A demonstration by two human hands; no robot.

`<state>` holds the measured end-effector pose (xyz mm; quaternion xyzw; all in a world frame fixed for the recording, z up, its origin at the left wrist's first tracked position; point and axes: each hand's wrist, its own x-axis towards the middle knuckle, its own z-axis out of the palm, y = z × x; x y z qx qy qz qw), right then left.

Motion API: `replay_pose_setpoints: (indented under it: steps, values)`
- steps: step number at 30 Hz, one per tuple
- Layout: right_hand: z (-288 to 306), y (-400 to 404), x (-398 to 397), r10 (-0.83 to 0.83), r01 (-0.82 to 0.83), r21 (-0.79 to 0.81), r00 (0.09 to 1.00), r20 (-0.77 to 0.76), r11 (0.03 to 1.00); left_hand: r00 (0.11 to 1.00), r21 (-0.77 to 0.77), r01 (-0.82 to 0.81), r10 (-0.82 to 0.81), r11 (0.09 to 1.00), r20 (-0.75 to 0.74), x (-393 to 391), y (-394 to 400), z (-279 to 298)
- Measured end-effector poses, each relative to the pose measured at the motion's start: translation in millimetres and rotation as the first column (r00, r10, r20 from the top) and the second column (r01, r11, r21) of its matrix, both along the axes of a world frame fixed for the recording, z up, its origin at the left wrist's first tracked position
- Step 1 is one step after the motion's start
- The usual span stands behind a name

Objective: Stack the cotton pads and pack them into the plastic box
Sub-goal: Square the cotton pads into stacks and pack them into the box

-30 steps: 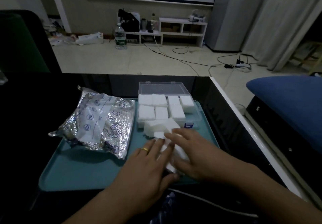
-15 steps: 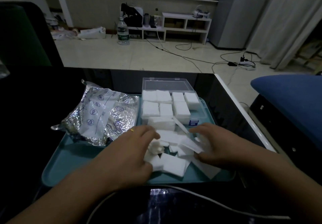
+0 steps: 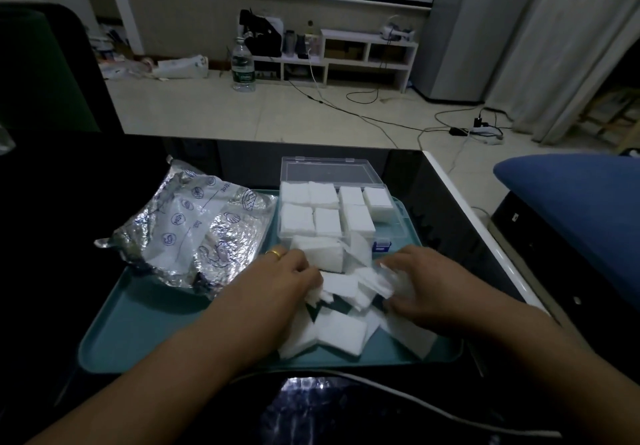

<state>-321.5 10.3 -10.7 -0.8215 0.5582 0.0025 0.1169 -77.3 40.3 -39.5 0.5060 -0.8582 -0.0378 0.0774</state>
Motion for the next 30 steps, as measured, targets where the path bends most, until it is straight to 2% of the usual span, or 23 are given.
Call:
replay_pose_setpoints:
  steps: [3,7,12,19,22,27,30]
  values:
    - [1.9,1.4,-3.5,0.013,-0.017,0.118,0.999,0.035,0.993,0.999,-0.031,0.001,-0.002,1.0,-0.036,-2.9,2.1,12.2]
    - [3.9,0.6,-2.5,0.014,-0.027,0.136,0.995,0.096,0.99,0.993,-0.103,-0.076,0.066,0.992,-0.101,-13.2,-1.1,16.8]
    - [6.1,0.6,-7.0,-0.015,0.009,0.099,0.998,0.065,0.995,0.998,-0.056,0.032,-0.029,0.998,0.053,-19.3,1.2,3.9]
    - [6.0,-10.3,-16.6,-0.161,0.149,0.237,0.987,0.03,0.96,0.989,-0.043,0.009,-0.002,0.999,0.151,-10.3,4.3,2.8]
    - [0.4,-9.0,-10.1,-0.218,0.188,0.277,0.973,0.081,0.942,0.997,-0.058,0.017,-0.012,0.998,0.079,-12.2,9.4,3.0]
    - [0.5,-9.2,4.2,-0.257,0.223,0.27,0.961,0.098,0.937,0.978,-0.065,-0.003,-0.011,0.998,-0.206,-20.6,27.9,14.4]
    - [3.8,-13.5,3.5,-0.317,0.271,0.279,0.938,0.139,0.921,0.973,-0.084,-0.035,0.014,0.996,-0.232,-18.0,26.7,11.4]
